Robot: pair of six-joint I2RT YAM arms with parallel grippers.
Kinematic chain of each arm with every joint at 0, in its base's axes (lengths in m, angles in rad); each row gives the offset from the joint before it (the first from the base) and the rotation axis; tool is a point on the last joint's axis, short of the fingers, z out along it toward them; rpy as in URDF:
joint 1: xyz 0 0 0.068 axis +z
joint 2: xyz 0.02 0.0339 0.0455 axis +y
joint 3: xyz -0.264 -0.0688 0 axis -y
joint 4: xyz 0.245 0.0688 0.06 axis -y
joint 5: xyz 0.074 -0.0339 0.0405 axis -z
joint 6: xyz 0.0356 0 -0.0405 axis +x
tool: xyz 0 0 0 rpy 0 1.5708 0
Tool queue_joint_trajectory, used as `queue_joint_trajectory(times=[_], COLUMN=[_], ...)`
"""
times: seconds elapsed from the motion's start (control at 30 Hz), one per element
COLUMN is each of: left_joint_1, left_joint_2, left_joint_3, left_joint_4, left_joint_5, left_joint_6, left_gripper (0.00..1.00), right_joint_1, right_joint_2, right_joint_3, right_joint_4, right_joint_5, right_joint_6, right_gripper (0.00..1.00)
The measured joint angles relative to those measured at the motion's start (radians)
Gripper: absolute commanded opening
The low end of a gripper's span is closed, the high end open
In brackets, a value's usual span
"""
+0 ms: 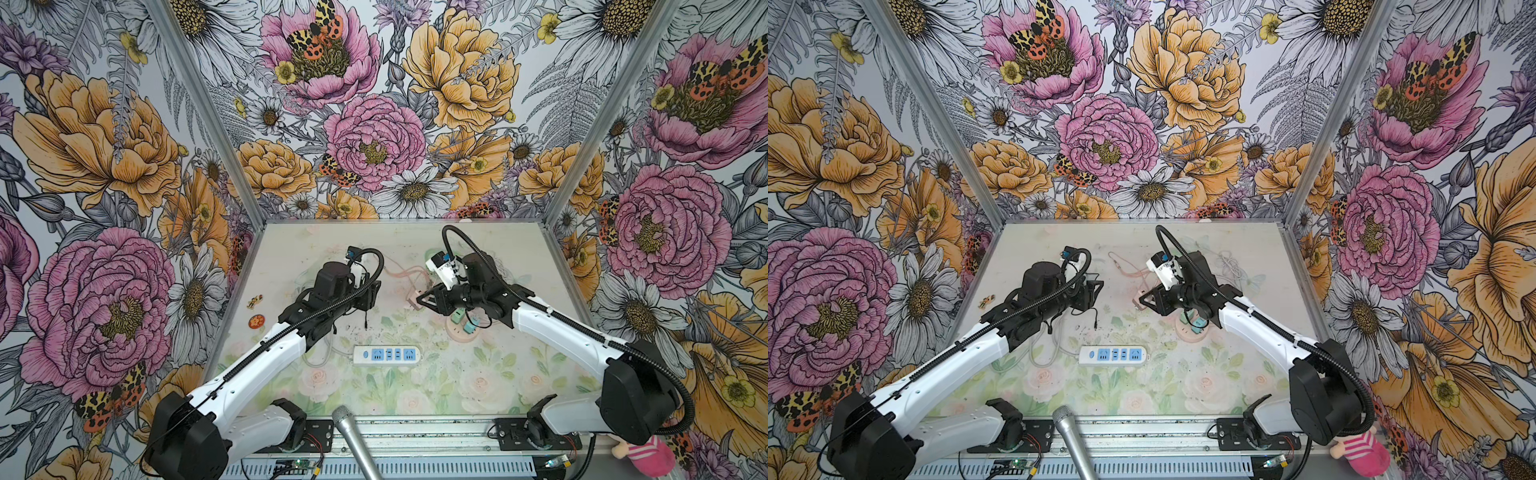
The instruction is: Insert the plug
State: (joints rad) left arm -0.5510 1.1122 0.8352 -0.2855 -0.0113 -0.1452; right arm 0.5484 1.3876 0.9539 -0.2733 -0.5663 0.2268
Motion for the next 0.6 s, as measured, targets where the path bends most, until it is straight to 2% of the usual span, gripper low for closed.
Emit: queue_joint_trajectory(times=[0.6], left_joint_1=[-0.011], left_joint_2=[-0.027], left_joint_3=[-0.016], left_joint_4=[-0.007], left_joint_5=[0.000], left_joint_6=[-0.025], left_gripper=[0.64], right_joint_1=[0.082], right_joint_2=[-0.028], right_joint_3=[-0.100], right_joint_4=[-0.016], right_joint_5=[0.046], right_joint_6=[-0.220], right_gripper=[0.00])
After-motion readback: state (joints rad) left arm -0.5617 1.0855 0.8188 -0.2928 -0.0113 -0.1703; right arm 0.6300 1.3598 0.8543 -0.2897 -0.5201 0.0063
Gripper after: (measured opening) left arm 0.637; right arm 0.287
